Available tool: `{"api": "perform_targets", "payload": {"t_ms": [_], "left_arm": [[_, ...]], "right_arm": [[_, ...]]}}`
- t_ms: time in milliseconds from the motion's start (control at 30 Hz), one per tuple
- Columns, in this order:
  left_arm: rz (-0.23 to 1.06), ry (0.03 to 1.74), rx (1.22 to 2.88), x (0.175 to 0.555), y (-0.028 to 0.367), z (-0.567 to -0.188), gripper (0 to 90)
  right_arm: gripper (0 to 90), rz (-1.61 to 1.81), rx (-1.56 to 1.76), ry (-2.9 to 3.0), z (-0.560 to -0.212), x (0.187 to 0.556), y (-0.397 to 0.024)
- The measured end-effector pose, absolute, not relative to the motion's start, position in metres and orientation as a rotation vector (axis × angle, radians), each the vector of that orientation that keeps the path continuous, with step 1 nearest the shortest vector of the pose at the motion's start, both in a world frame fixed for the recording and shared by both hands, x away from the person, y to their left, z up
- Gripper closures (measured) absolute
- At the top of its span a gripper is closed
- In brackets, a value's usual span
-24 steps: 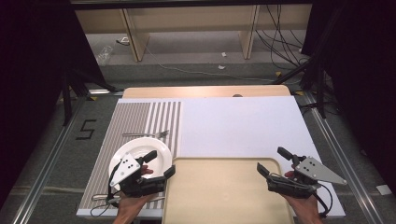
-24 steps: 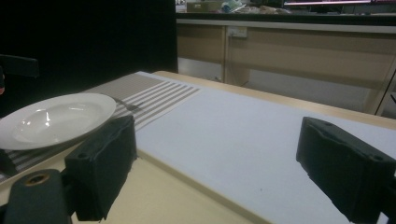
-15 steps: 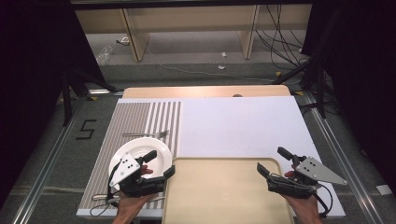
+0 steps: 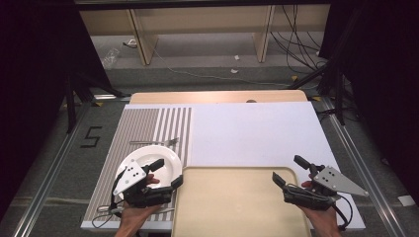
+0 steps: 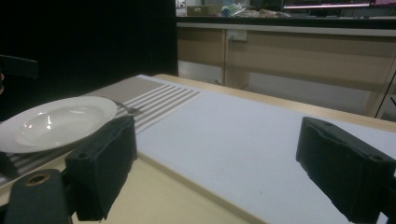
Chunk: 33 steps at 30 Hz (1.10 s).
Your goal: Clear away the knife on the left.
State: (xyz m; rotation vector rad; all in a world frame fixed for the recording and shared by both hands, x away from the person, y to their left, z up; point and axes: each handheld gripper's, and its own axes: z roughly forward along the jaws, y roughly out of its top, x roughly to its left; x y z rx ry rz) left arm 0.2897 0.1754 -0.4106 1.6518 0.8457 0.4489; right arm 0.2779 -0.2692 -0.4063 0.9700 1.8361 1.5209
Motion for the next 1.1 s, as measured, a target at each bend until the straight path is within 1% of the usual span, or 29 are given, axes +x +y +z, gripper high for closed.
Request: {"api": "perform_targets", "payload": {"t_ms": [167, 333, 600, 833, 867, 1100], "left_arm": [[0.405, 0.834, 1.721, 0.292, 0.178, -0.406, 15.5], [0.403, 0.835, 1.747, 0.292, 0.182, -0.402, 15.4], [0.379, 0.876, 1.775, 0.294, 0.209, -0.389, 15.4], [0.391, 0.894, 1.849, 0.29, 0.226, -0.383, 15.4], [0.394, 0.902, 1.88, 0.288, 0.232, -0.382, 15.4], [0.415, 0.926, 1.976, 0.284, 0.247, -0.386, 15.8]], "right_arm": [[13.3, 1.525, 0.963, 1.836, -0.406, 0.277, -0.269], [13.6, 1.536, 0.969, 1.832, -0.406, 0.277, -0.27], [13.8, 1.535, 0.97, 1.839, -0.406, 0.277, -0.27], [13.9, 1.536, 0.965, 1.846, -0.407, 0.278, -0.269], [13.9, 1.536, 0.965, 1.848, -0.407, 0.278, -0.269], [14.0, 1.539, 0.963, 1.858, -0.407, 0.278, -0.268]]}}
